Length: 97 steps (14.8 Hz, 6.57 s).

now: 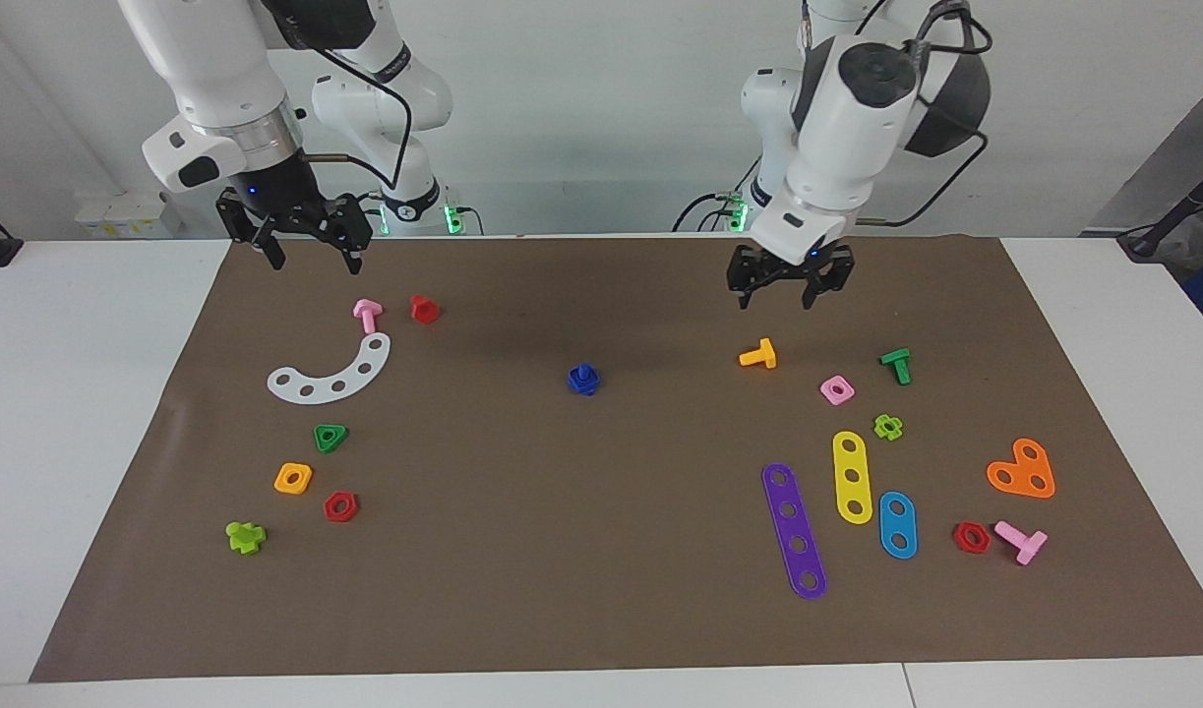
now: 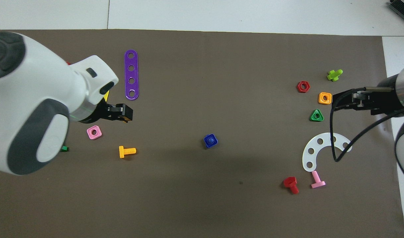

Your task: Unscrew and place screws in storage area

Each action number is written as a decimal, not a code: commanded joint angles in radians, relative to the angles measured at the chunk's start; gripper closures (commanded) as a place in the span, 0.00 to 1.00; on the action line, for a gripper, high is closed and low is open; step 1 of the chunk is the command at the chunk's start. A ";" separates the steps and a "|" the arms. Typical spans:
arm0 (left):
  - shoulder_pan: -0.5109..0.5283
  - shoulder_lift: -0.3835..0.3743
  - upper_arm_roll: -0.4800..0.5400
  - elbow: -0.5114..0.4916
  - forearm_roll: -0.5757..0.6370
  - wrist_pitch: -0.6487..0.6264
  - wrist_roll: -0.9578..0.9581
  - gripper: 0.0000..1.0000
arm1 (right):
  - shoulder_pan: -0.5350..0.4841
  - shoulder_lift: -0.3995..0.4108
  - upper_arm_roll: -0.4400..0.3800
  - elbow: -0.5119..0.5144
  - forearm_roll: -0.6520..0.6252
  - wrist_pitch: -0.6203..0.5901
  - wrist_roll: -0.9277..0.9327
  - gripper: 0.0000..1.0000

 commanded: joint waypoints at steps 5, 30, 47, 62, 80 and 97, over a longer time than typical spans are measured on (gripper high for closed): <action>-0.131 0.123 0.020 -0.019 -0.073 0.247 -0.331 0.08 | -0.017 -0.007 0.001 -0.011 0.026 0.001 -0.032 0.00; -0.299 0.318 0.023 -0.080 -0.067 0.448 -0.590 0.38 | -0.017 -0.007 -0.002 -0.011 0.026 0.004 -0.033 0.00; -0.306 0.318 0.023 -0.097 -0.065 0.474 -0.590 0.69 | -0.017 -0.009 -0.003 -0.014 0.026 0.002 -0.030 0.00; -0.141 0.367 0.035 0.301 -0.090 0.049 -0.560 0.86 | 0.016 -0.041 0.023 -0.115 0.026 0.135 0.043 0.01; 0.188 0.114 0.040 -0.325 -0.096 0.456 0.416 0.00 | 0.461 0.198 0.026 -0.386 -0.037 0.727 0.438 0.17; 0.275 -0.096 0.302 0.078 0.050 -0.196 0.625 0.00 | 0.509 0.313 0.026 -0.447 -0.192 0.843 0.413 0.33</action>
